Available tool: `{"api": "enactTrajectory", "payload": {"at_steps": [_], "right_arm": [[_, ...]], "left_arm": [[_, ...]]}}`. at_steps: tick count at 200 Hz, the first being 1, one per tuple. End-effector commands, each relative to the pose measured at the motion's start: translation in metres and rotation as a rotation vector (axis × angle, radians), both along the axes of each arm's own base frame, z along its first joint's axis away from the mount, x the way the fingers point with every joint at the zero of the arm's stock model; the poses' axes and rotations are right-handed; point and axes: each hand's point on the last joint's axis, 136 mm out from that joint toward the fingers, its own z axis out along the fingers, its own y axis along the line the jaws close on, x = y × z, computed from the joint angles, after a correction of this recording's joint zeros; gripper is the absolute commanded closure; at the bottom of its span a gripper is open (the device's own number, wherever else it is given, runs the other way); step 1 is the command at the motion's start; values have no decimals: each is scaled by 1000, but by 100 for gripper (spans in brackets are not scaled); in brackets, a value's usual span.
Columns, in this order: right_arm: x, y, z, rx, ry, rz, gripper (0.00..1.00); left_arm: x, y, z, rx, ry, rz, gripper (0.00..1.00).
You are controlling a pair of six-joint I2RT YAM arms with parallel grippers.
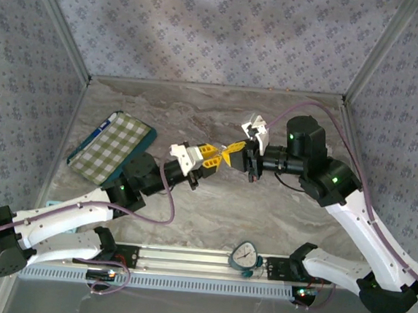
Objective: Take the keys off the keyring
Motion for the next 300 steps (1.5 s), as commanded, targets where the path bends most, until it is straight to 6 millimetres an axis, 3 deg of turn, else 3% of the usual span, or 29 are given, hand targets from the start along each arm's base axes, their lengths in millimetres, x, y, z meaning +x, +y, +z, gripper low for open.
{"api": "enactTrajectory", "payload": {"at_steps": [1, 47, 93, 136, 240, 300], "right_arm": [[-8, -3, 14, 17, -41, 11, 100], [-8, -3, 14, 8, -44, 7, 100], [-2, -4, 8, -17, -40, -27, 100], [11, -10, 0, -71, -44, -103, 100], [12, -8, -9, -131, -76, -113, 100], [6, -4, -5, -128, -95, -90, 100]], "left_arm": [[0, 6, 8, -29, 3, 22, 57], [-4, 8, 6, -21, 22, 9, 39], [-10, 9, 13, -17, 32, -16, 39], [-15, 8, 16, -8, 69, -40, 49], [-18, 4, 26, 12, 104, -69, 51], [-14, -2, 23, 46, 108, -65, 69]]}}
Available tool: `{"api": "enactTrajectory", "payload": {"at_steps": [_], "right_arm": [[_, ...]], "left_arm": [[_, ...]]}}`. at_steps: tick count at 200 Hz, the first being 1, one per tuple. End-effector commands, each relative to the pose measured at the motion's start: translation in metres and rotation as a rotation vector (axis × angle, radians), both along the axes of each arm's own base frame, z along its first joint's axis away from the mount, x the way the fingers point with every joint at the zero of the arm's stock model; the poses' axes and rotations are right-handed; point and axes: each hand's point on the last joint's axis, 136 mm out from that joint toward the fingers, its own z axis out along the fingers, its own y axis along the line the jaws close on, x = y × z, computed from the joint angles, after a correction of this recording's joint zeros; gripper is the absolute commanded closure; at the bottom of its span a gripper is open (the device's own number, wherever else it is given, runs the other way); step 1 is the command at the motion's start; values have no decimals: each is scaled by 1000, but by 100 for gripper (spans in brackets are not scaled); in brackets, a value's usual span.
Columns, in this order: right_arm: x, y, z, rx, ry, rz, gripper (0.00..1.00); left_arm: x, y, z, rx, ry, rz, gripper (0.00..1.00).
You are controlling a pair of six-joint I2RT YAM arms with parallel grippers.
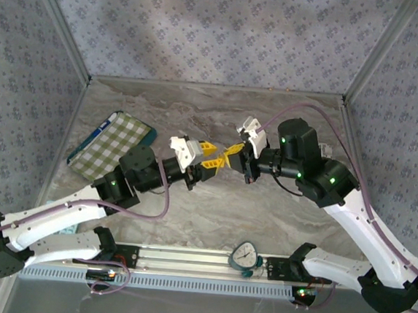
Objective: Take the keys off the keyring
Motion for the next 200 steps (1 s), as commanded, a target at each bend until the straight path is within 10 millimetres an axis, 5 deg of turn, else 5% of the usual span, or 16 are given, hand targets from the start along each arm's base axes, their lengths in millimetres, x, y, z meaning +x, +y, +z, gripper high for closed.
{"api": "enactTrajectory", "payload": {"at_steps": [1, 20, 60, 156, 200], "right_arm": [[-3, -1, 15, 9, -42, 7, 100], [-4, 0, 15, 9, -44, 10, 100], [-5, -1, 15, 8, -42, 7, 100], [14, -3, -9, 180, 269, -17, 100], [26, -6, -3, 206, 238, -57, 100]], "left_arm": [[-4, -3, 13, -14, -12, -20, 70], [-2, -5, 11, 0, -9, -18, 73], [0, -5, 11, -2, -12, -5, 100], [-3, 7, 31, -112, -74, 15, 100], [-7, 11, 23, -134, -70, 10, 100]]}}
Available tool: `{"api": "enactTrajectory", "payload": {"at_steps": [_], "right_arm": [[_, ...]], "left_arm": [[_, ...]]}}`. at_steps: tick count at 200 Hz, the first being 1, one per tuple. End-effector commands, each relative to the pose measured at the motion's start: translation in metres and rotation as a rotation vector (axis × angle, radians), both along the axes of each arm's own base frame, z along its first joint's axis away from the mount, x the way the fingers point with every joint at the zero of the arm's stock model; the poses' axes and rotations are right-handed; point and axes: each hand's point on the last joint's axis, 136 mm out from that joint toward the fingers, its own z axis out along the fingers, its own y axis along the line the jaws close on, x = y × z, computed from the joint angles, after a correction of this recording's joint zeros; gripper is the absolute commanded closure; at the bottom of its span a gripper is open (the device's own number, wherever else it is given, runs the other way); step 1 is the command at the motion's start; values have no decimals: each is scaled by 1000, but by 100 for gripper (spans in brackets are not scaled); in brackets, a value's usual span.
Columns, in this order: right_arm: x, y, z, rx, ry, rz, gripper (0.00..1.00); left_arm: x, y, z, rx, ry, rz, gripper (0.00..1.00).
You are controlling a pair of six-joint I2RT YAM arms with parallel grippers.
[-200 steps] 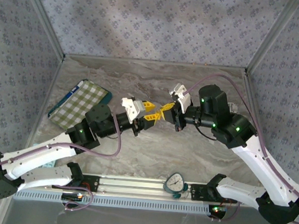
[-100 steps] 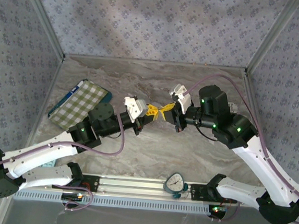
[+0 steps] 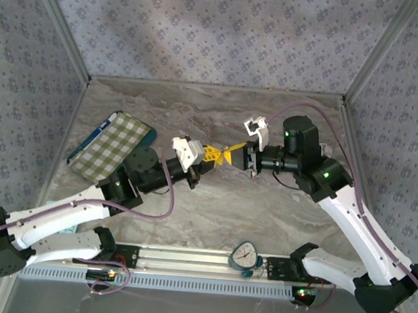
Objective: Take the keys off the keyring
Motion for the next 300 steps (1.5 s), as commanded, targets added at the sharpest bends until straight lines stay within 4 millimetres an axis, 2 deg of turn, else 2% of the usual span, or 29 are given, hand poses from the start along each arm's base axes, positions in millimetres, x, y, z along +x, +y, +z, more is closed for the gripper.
{"api": "enactTrajectory", "payload": {"at_steps": [1, 13, 27, 43, 57, 87, 132, 175, 215, 255, 270, 300], "right_arm": [[13, -4, 14, 32, -29, -59, 100], [13, -7, 22, 26, -71, -66, 100], [11, -8, 28, 0, -110, -70, 100], [8, -7, 30, -31, -134, -56, 100], [6, -4, 30, -44, -142, -44, 100], [4, 1, 27, -70, -159, -25, 100], [-1, 6, 26, -75, -174, -8, 100], [-5, 7, 25, -83, -182, 3, 100], [-6, 7, 25, -84, -192, 8, 100], [-9, 8, 25, -88, -198, 13, 100], [-9, 7, 27, -86, -205, 11, 100], [-10, 6, 29, -79, -208, 6, 100]], "left_arm": [[-16, 11, 32, -122, -63, -36, 100], [-14, 15, 23, -114, -42, -13, 99], [-9, 22, 8, -104, -11, 25, 80], [-6, 29, -9, -87, 20, 62, 66], [-6, 34, -17, -75, 34, 79, 57], [-10, 37, -8, -64, 20, 66, 53], [-12, 30, 12, -54, -24, 40, 38], [-10, 19, 24, -53, -44, 20, 38], [-5, 11, 26, -26, -43, 23, 46], [1, 7, 24, -16, -40, 38, 65], [2, 6, 23, -8, -38, 43, 77], [5, 6, 21, -1, -37, 54, 95]]}}
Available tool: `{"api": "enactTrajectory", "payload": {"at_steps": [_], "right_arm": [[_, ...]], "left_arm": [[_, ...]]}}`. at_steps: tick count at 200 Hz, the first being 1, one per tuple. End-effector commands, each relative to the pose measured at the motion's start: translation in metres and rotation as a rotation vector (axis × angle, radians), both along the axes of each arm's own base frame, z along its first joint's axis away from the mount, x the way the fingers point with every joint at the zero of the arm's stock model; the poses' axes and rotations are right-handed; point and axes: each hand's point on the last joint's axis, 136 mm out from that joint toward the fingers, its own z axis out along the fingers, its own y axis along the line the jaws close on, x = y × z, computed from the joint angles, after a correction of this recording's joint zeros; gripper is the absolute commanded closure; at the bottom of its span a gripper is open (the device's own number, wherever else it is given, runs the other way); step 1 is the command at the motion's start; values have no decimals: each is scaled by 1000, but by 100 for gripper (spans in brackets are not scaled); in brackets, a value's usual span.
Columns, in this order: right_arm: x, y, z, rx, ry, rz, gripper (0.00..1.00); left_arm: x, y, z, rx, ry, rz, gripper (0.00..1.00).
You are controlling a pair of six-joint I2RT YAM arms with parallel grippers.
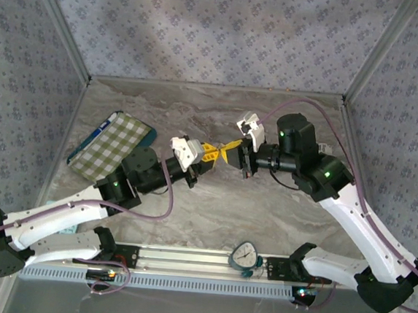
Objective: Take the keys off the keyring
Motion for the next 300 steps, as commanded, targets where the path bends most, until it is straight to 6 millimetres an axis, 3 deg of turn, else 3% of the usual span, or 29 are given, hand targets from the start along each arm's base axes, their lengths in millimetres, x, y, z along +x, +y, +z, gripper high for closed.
{"api": "enactTrajectory", "payload": {"at_steps": [1, 14, 88, 111, 137, 154, 183, 272, 300], "right_arm": [[-5, -3, 13, 14, -44, 3, 100], [-5, -4, 12, 15, -37, 1, 100], [7, -1, -16, 86, 148, -8, 100], [15, -4, -8, 122, 129, -27, 100], [16, -8, 8, 122, 78, -44, 100], [13, -9, 16, 111, 47, -34, 100], [9, -9, 19, 93, 27, -18, 100], [4, -8, 24, 90, 5, 0, 100], [3, -8, 23, 88, 3, 4, 100]], "left_arm": [[-1, 1, 21, -35, -23, 5, 95], [0, 2, 20, -38, -23, 10, 100], [-10, 16, 46, -154, -90, 4, 100], [-15, 17, 48, -174, -102, -19, 100], [-15, 20, 33, -157, -75, -14, 100], [-12, 25, 16, -144, -37, 15, 71], [-9, 34, -2, -133, 0, 58, 53], [-7, 25, 4, -113, -43, 44, 32], [-6, 21, 12, -127, -58, 38, 30]]}}
